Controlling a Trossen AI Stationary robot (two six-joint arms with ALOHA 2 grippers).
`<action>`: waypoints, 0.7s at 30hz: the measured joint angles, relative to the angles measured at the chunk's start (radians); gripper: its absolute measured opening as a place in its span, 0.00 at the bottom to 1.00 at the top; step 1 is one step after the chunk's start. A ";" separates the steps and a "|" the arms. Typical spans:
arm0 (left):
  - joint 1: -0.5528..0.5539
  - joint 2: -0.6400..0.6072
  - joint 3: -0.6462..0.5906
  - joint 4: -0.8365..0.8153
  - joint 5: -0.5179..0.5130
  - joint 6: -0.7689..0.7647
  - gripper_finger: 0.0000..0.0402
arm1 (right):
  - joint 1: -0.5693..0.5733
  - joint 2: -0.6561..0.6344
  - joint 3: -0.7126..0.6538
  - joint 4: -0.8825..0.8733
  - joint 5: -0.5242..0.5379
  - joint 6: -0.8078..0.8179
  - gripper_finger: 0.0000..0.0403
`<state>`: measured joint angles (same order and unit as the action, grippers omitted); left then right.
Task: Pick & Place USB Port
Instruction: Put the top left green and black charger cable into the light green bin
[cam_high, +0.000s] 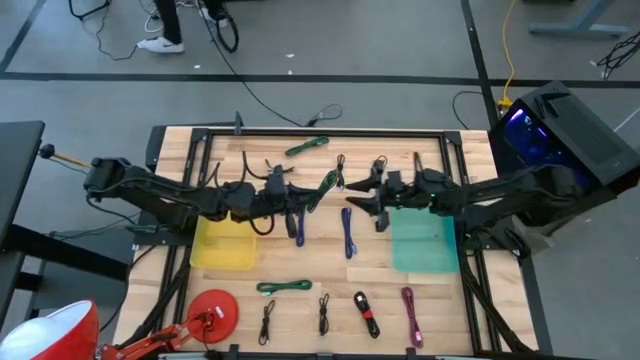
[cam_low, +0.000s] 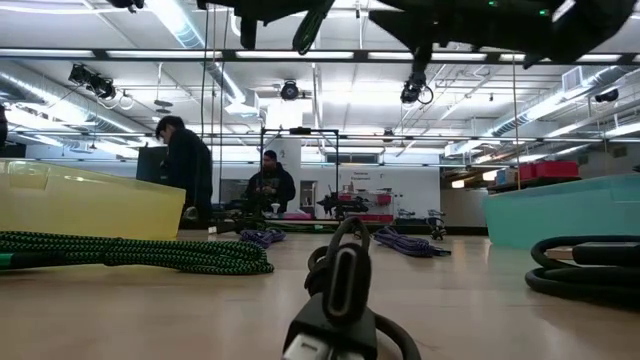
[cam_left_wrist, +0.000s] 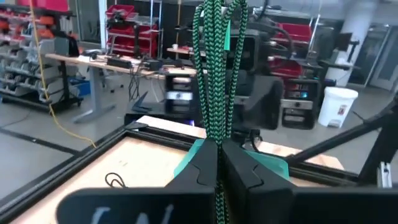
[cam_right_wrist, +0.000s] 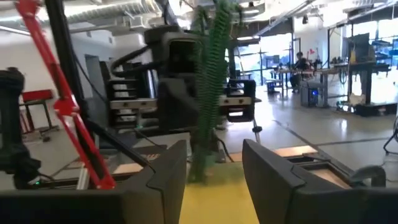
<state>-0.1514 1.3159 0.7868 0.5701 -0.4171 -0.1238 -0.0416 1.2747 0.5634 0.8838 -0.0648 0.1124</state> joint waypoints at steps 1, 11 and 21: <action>-0.006 0.000 0.000 0.000 0.001 0.007 0.01 | -0.001 0.021 0.016 0.000 -0.002 -0.004 0.40; -0.026 0.000 0.000 -0.045 -0.057 0.028 0.01 | -0.001 0.138 0.165 0.007 -0.088 -0.023 0.40; -0.031 0.000 0.000 -0.045 -0.051 0.032 0.01 | -0.001 0.142 0.181 -0.003 -0.049 -0.032 0.40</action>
<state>-0.1825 1.3163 0.7864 0.5255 -0.4683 -0.0914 -0.0425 1.4170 0.7448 0.8810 -0.1135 0.0807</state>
